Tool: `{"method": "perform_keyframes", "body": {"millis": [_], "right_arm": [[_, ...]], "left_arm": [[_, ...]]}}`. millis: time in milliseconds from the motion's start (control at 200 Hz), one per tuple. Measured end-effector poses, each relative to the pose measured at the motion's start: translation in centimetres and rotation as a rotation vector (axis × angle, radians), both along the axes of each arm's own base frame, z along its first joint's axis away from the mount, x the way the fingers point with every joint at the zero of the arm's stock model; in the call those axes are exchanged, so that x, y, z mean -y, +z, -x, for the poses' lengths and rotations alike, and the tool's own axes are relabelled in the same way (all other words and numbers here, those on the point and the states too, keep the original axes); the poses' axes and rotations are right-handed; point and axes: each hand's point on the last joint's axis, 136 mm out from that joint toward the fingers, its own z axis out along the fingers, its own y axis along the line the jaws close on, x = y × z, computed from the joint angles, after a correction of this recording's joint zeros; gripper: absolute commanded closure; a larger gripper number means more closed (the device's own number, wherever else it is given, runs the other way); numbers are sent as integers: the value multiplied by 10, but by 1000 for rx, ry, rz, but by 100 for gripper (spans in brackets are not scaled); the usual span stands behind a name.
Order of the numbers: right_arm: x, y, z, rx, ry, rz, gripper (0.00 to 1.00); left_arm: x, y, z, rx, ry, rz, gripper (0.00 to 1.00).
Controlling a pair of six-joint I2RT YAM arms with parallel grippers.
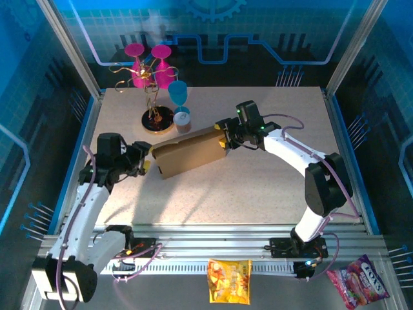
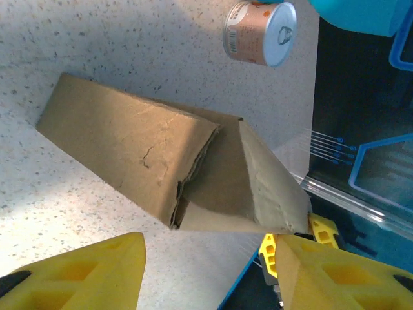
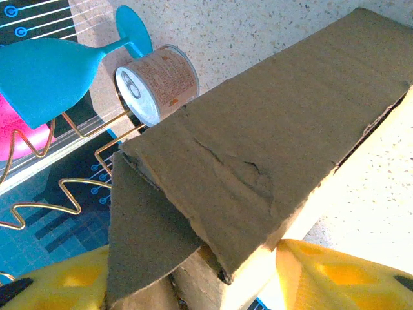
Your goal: Fold the paper box
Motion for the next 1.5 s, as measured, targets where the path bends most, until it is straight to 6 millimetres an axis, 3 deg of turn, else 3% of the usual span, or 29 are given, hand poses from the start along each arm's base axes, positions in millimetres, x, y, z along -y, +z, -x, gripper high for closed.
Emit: {"method": "perform_keyframes", "body": {"millis": [385,1081,1501], "right_arm": [[0,0,-1,3,1,-2,44],[1,-5,-5,0,-7,0,44],[17,3,-15,66,60,40,32]], "left_arm": [[-1,-10,-23,-20,89,122,48],[1,-30,-24,-14,109,175,80],[4,-33,-21,-16,92,185,84]]}}
